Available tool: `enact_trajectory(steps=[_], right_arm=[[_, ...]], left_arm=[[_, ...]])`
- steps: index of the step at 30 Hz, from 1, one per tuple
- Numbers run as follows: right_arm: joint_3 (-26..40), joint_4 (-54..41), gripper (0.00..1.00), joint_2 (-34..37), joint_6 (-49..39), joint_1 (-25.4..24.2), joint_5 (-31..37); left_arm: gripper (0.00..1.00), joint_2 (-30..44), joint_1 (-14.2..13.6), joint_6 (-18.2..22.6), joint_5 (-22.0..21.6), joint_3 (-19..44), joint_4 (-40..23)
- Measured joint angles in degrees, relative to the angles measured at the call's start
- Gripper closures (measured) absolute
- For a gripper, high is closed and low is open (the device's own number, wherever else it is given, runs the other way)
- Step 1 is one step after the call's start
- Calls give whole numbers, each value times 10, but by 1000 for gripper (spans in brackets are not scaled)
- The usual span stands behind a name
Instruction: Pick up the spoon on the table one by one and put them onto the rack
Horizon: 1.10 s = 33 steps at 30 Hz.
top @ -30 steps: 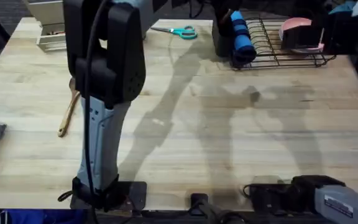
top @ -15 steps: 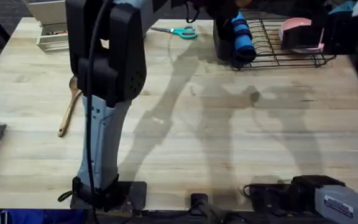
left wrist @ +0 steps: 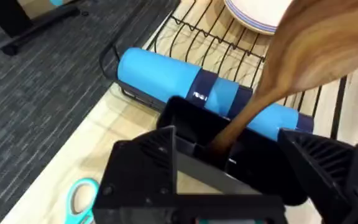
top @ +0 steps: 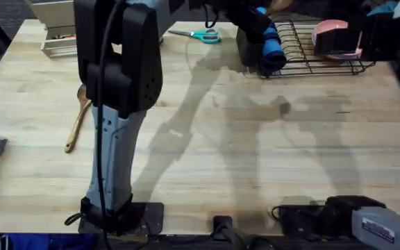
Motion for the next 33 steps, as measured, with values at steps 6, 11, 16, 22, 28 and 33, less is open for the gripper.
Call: enact_trajectory(steps=[6,11,16,22,28,33], right_arm=[[0,-1,5,0,0,0,0],[0,-7,5,0,0,0,0],[0,-8,7,0,0,0,0],[0,-8,5,0,-4,0,0],[0,-5,5,0,-8,0,0],[0,-5,6,0,-9,0,0]], left_arm=[[8,-18,4,0,0,0,-22],[8,-64,23,2,0,-1,-73],[8,-107,55,2,0,0,-130],[7,-137,98,2,-43,0,-285],[7,-168,109,14,-107,-1,-377],[7,-221,124,28,-139,-1,-433]])
